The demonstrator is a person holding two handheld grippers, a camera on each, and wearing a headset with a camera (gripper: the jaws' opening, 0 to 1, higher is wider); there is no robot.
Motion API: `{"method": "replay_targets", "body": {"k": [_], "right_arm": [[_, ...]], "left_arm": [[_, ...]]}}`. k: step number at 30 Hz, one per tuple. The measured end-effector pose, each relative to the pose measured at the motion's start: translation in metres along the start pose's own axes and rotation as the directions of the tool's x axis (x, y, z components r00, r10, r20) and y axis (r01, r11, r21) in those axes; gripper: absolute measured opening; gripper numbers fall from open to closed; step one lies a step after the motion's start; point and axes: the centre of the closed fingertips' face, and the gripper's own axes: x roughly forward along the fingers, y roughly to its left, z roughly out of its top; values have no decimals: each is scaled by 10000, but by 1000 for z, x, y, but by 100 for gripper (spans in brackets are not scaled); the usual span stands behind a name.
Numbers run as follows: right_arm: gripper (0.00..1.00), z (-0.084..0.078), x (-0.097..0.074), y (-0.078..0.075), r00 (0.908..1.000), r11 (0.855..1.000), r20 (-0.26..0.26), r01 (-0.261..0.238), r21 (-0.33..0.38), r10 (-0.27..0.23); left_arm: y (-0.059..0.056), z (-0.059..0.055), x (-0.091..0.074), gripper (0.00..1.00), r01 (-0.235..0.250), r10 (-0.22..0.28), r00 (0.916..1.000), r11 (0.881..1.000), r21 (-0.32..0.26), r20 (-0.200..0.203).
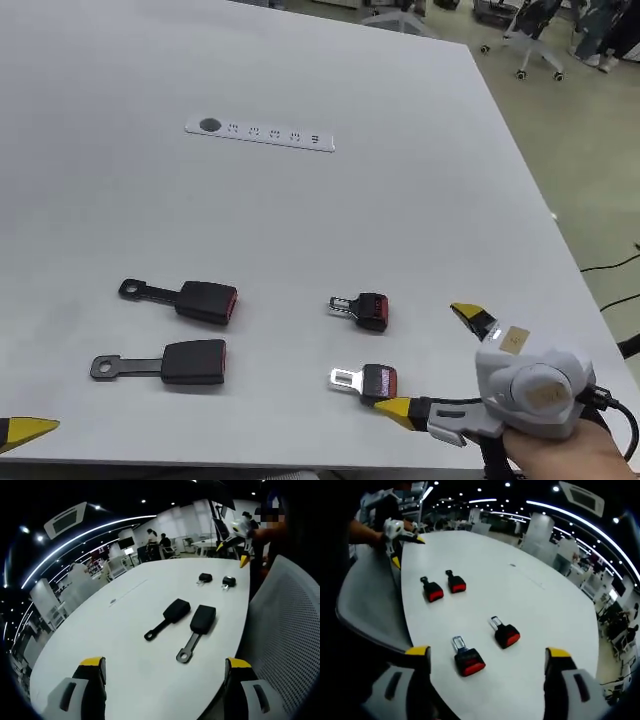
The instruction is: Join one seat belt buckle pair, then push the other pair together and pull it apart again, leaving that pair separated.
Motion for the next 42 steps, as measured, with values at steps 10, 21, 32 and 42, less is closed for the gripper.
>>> {"method": "replay_targets", "body": {"k": [10,21,32,42], "right_arm": [[95,2,2,-6,10000,10000,-73,5,-28,-5],[95,-3,2,-8,9997,10000,-234,43,-69,-44],[100,9,-1,-9,9998,9995,183,-101,314,96],[84,-6,-5,-5,9966,9987,-658,-507,-71,501]], "left_arm": [[-2,-4,1,100,56,-48,9996,9996,283,-277],[1,-4,0,100,44,-46,9997,10000,-79,-229],[-1,2,-1,100,414,-413,9991,9985,-365,22],[-10,-4,-3,97,1354,-1365,9893,9905,-243,-508]]}}
